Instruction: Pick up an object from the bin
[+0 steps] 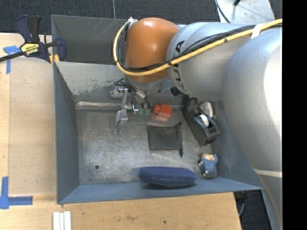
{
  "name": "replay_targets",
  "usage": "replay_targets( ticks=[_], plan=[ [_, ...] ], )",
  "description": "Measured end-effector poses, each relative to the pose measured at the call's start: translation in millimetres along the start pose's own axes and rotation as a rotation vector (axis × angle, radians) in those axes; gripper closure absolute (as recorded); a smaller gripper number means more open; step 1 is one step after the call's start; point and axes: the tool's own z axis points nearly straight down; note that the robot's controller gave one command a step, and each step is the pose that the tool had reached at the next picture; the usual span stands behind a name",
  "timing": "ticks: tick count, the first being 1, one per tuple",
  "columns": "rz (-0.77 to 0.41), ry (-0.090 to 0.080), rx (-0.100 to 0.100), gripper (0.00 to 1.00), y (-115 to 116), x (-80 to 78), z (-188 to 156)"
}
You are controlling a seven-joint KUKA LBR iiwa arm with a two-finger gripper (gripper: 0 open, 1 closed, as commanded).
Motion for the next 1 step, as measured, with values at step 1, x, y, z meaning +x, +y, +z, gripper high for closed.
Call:
replay_targets(
  ticks=[1],
  plan=[
    [-0.093, -0.012, -0.002, 0.00, 1.0, -9.4, 57.7]
  ],
)
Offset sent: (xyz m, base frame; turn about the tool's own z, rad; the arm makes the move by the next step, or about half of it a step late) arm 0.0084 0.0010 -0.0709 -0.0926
